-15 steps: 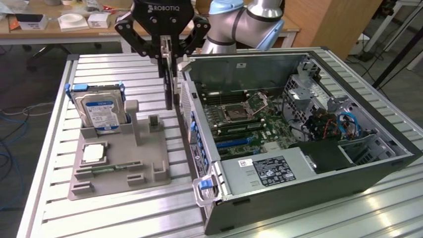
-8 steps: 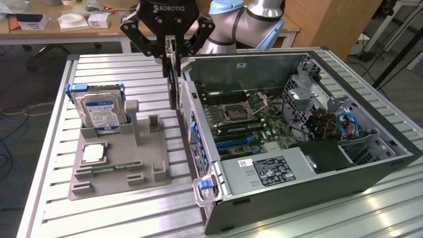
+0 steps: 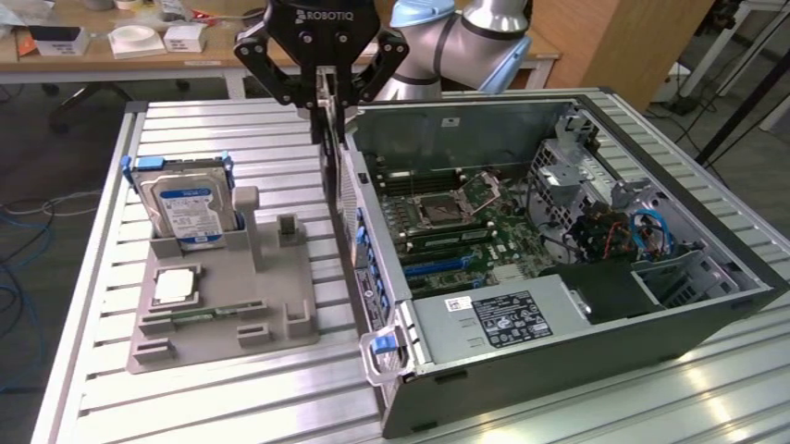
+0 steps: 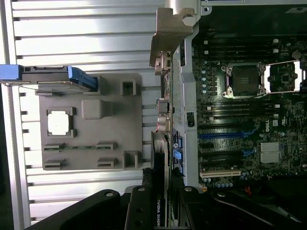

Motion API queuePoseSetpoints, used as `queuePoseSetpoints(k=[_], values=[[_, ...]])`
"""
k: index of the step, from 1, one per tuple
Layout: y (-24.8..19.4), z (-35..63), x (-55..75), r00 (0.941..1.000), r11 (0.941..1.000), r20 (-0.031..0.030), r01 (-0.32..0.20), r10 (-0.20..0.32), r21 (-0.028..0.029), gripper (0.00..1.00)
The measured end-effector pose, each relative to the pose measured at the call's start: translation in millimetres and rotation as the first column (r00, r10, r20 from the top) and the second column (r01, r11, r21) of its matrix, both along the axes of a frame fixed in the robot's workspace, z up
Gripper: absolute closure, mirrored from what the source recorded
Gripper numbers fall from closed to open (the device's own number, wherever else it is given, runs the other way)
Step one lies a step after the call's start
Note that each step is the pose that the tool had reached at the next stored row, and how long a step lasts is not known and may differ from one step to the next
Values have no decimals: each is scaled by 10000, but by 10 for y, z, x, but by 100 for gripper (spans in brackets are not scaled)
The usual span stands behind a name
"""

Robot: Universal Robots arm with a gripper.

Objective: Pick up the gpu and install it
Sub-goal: 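Pick up the gpu and move the gpu toward the slot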

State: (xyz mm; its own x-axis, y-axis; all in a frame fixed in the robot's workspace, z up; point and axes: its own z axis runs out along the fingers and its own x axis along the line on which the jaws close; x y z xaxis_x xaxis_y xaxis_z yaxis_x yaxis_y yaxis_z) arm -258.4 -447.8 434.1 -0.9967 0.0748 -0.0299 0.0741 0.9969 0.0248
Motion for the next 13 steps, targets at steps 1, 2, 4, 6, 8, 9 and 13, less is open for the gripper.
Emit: queuePoseSetpoints(k=[1,2,4,6,8,9,13], values=[[0,0,7,10000,10000,0,0,0,0,74],[0,0,15,10000,10000,0,0,0,0,74],[0,0,29,10000,10000,0,0,0,0,74],[0,0,42,10000,10000,0,0,0,0,74],[0,0,55,10000,10000,0,0,0,0,74],[0,0,62,10000,10000,0,0,0,0,74],[0,0,85,10000,10000,0,0,0,0,74]])
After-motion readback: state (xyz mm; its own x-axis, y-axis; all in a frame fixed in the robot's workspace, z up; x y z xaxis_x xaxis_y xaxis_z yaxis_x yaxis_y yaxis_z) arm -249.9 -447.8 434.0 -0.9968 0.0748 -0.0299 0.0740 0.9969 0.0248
